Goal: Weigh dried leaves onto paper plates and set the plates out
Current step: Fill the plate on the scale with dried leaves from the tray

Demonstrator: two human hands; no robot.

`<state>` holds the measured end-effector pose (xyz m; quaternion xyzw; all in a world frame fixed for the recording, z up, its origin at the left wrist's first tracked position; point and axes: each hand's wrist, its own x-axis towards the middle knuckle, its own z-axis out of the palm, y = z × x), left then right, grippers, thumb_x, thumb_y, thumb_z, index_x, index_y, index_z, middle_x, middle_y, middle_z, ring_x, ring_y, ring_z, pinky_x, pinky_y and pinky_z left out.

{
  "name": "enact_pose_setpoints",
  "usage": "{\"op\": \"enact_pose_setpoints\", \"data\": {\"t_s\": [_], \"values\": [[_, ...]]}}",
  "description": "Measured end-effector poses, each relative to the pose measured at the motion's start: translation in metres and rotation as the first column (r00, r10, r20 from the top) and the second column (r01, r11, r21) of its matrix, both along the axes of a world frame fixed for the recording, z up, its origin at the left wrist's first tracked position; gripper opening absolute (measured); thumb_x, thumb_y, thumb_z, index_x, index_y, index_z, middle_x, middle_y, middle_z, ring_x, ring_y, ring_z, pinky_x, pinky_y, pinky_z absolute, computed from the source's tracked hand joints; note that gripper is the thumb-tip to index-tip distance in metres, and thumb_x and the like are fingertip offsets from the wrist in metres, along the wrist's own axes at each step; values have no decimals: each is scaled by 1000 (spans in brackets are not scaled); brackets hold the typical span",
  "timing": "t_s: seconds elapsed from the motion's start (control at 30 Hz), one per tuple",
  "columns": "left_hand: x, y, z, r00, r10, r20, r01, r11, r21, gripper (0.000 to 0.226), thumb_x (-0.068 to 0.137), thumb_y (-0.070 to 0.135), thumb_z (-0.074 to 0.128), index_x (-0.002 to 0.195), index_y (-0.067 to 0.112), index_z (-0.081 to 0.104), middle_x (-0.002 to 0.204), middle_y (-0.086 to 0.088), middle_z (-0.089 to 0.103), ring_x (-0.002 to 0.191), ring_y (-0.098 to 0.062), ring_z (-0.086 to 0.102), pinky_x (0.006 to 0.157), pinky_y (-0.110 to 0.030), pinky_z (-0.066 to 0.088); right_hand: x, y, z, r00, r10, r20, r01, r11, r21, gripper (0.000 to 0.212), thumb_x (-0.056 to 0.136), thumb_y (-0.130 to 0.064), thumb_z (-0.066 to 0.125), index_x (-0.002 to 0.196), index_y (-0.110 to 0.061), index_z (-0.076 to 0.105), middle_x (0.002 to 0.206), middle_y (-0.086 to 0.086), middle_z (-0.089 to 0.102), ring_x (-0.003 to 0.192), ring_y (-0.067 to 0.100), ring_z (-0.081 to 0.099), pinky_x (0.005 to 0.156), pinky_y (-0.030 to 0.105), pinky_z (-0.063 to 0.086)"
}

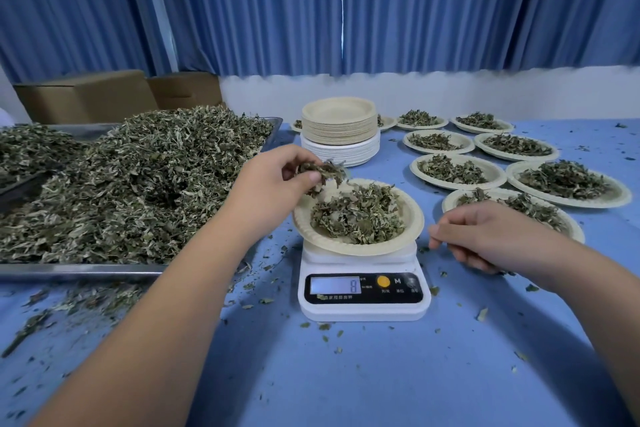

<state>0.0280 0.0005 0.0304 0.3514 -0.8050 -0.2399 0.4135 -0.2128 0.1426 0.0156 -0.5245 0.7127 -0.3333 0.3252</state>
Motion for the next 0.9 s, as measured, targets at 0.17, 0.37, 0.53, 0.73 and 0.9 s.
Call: {"op": "enact_pose_setpoints", "data": {"t_s": [0.17,0.37,0.53,0.73,0.9], "values": [[9,-1,3,972,9,-233,3,999,52,24,89,10,67,85,34,65,76,11,67,68,2,58,68,-16,49,0,0,0,1000,-12,1,12,1000,-4,27,92,-28,61,78,-6,70,48,0,50,36,12,35,36,19,28],[35,-13,9,938,231,-260,-234,972,18,15,90,17,66,91,32,65,75,16,62,57,10,52,53,-5,38,-1,1,0,1000,-19,1,19,1000,5,27,92,-28,61,77,-8,71,50,1,50,36,12,35,38,19,28],[59,-24,7,862,475,-177,-476,879,44,7,93,22,62,97,27,64,78,13,57,60,-3,49,49,-19,35,0,1,-1,999,-30,10,30,1000,10,27,92,-26,61,77,-6,70,51,3,50,37,13,35,36,20,28],[77,-35,6,791,609,58,-612,789,62,14,95,26,56,106,24,64,91,3,63,67,-12,53,55,-27,37,0,1,-2,999,-34,12,34,999,15,27,92,-27,61,75,-8,71,52,4,51,38,14,34,36,20,27],[75,-34,3,829,463,314,-482,876,-19,46,90,59,51,123,28,59,124,-5,55,105,-23,55,87,-37,44,0,0,-2,1000,-29,12,29,999,13,27,92,-27,62,73,-10,72,52,5,50,38,14,35,37,20,28]]}}
